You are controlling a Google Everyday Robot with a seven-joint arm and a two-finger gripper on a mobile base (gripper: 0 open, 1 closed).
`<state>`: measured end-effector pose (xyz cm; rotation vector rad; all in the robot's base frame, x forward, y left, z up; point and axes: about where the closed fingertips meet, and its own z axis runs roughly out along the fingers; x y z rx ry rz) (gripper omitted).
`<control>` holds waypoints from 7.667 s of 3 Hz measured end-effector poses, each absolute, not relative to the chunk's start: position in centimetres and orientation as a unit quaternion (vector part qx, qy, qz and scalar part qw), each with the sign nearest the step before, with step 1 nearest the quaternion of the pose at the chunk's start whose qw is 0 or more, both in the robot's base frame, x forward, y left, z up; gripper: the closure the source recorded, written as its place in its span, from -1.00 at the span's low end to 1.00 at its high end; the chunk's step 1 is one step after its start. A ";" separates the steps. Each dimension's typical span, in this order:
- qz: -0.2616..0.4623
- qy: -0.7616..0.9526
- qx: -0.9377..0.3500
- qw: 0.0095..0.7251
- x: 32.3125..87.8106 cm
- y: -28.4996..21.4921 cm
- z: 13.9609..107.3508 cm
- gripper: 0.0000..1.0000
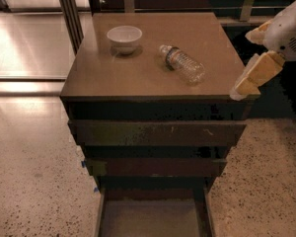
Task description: Place water bottle into bottom drawer
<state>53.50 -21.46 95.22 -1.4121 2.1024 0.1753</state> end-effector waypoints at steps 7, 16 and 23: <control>0.080 0.848 -0.467 0.238 72.4 -15.3 81.9 -0.16; 0.221 0.864 -0.366 0.266 51.0 -21.8 82.3 1.00; 0.305 0.909 -0.194 0.206 46.1 -22.6 52.8 1.00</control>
Offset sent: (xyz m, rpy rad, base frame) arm 0.1685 0.0754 -0.1156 0.0958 0.1074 -0.0692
